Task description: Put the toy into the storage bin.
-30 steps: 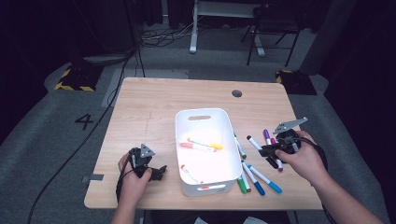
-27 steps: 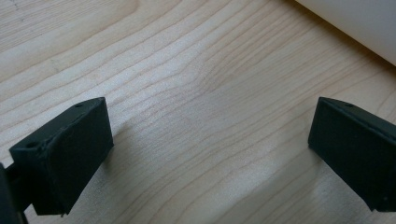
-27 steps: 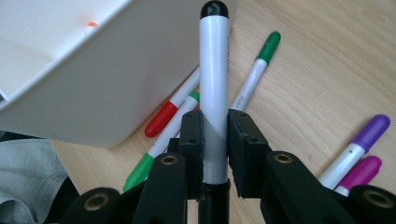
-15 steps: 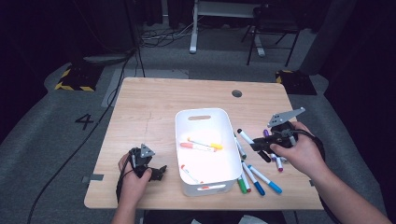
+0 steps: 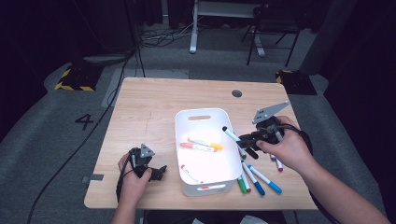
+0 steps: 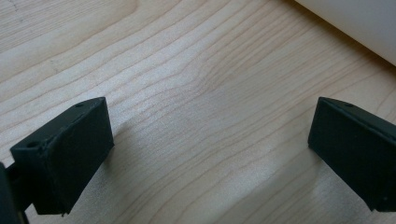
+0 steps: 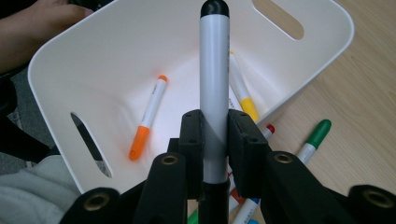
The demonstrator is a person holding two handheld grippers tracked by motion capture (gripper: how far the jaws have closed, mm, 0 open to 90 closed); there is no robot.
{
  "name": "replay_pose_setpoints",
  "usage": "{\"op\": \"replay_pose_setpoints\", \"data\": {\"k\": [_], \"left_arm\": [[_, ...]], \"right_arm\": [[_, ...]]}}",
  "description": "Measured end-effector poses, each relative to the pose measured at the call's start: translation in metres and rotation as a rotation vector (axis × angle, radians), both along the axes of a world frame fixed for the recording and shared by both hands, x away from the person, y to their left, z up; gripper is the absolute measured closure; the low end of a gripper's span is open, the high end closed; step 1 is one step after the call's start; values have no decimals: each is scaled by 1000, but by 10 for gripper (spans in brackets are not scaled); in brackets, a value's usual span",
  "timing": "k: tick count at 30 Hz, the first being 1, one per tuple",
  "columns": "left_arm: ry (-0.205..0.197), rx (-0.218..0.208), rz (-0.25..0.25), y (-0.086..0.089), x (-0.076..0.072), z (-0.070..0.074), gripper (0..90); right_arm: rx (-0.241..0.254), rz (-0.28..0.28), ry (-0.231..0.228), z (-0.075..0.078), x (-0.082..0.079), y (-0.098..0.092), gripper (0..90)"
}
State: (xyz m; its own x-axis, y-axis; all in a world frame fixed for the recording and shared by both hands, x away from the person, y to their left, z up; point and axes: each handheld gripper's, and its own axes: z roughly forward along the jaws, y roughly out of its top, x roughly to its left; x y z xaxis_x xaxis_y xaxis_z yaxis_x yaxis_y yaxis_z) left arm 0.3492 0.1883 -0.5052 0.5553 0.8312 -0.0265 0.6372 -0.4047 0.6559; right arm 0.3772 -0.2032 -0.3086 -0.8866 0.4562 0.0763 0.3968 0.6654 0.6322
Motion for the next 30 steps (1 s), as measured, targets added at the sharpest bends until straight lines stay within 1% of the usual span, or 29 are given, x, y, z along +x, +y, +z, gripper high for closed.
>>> {"op": "replay_pose_setpoints", "data": {"k": [2, 4, 8, 9, 10, 14, 21, 22, 24, 25, 27, 30], "left_arm": [[0, 0, 0, 0, 0, 0, 2], [0, 0, 0, 0, 0, 0, 2], [1, 0, -1, 0, 0, 0, 2], [1, 1, -1, 0, 0, 0, 2], [1, 0, -1, 0, 0, 0, 2], [1, -1, -1, 0, 0, 0, 1], [2, -1, -4, 0, 0, 0, 1], [3, 0, -3, 0, 0, 0, 1], [4, -3, -3, 0, 0, 0, 1], [4, -3, -3, 0, 0, 0, 1], [3, -3, -3, 0, 0, 0, 1], [3, -2, -3, 0, 0, 0, 1]], "right_arm": [[-5, 19, -6, 1, -1, 6, 767], [-6, 27, -2, 1, -3, 11, 767], [-3, 58, -18, 2, -5, 22, 767], [2, 58, -14, 2, -5, 25, 767], [-3, 69, -19, 1, -5, 28, 767], [-3, 95, -6, -1, -6, 39, 767], [-25, 127, 4, -7, -5, 53, 767], [-40, 128, 4, -9, -5, 54, 767], [-48, 138, 13, -12, -4, 56, 767], [-54, 133, 20, -13, -5, 57, 767], [-67, 139, 20, -15, -6, 58, 767], [-89, 160, 7, -19, -6, 61, 767]]}}
